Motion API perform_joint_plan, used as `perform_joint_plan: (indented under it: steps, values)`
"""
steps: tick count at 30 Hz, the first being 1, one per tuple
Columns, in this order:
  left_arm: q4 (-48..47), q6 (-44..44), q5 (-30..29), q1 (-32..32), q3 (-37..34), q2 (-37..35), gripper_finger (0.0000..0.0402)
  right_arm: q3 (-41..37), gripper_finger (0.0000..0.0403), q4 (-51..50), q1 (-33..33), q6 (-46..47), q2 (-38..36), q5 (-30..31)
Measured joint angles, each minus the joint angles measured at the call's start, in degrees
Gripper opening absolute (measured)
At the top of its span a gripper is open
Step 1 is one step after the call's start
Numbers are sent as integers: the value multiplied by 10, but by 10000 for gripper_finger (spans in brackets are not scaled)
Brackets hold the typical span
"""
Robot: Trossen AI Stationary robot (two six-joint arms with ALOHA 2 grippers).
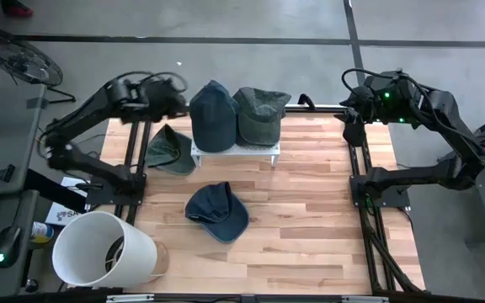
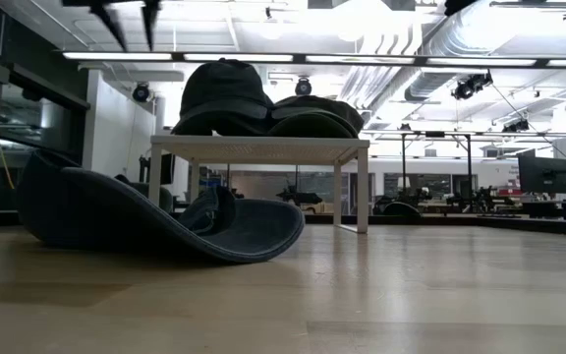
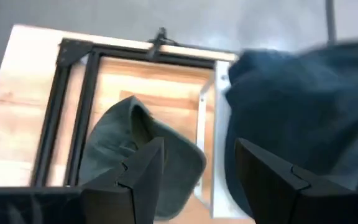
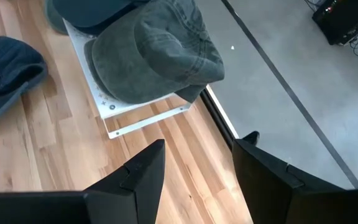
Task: Pick & Place hat
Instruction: Stack the gray cap on top of the other gray cap on the shelf
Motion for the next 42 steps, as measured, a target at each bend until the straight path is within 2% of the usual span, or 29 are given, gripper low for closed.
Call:
perform_joint_plan:
  steps: [4,8,13,18,24,29,31,35,42]
  values:
    - [71,-84,-32,-23,-112,-81,192,0,181,2,-3,-4,0,-12]
    - [144,-153,-1,-22,-231,-124,192,0,181,14,-5,-4,0,-13]
    - [237,-225,38,-22,-358,-137,193,0,181,14,-5,-4,0,-13]
    - [251,-333,11,-21,-440,-138,193,0,181,15,-5,-4,0,-13]
    - [299,-322,-30,-21,-479,-138,199,0,181,15,-5,-4,0,-13]
    - [304,-317,-85,-12,-481,-138,240,0,181,9,-5,-4,0,-14]
    - [301,-317,-76,10,-481,-138,261,0,181,5,-5,-4,0,-14]
    - [318,-297,-23,76,-481,-134,286,0,181,2,-5,-4,0,-14]
    - [398,-217,37,183,-481,-118,291,0,181,1,-5,-1,0,-15]
